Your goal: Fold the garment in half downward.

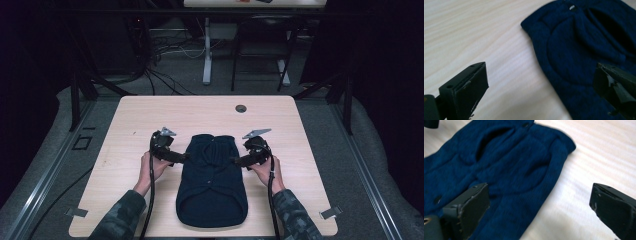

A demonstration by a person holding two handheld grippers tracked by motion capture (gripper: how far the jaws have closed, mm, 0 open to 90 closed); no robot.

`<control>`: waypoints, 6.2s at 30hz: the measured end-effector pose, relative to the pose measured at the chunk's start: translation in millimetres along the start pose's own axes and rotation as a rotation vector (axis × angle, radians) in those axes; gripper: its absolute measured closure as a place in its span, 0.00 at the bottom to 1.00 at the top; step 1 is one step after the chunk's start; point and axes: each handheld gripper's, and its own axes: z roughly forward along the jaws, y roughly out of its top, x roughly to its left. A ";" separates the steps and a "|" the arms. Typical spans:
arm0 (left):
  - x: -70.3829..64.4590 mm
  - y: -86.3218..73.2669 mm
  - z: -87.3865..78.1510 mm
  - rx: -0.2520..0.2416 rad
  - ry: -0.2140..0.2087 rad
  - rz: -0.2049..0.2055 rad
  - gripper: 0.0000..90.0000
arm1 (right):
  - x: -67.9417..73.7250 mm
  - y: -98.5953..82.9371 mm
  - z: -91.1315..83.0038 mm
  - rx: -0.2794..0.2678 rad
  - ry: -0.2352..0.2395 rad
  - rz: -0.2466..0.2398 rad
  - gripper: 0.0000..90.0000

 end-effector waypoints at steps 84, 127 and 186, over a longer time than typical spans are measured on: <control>-38.6 49.4 5.0 -0.146 -0.006 0.193 0.84 | 17.4 51.0 -1.1 -0.106 -0.121 -0.147 0.86; -46.0 33.6 -35.5 -0.215 -0.046 0.247 0.66 | 47.0 40.0 -35.0 -0.246 -0.160 -0.318 0.88; -97.8 -55.7 12.3 -0.096 -0.043 0.116 1.00 | 66.0 -17.8 -82.4 -0.290 -0.068 -0.380 0.87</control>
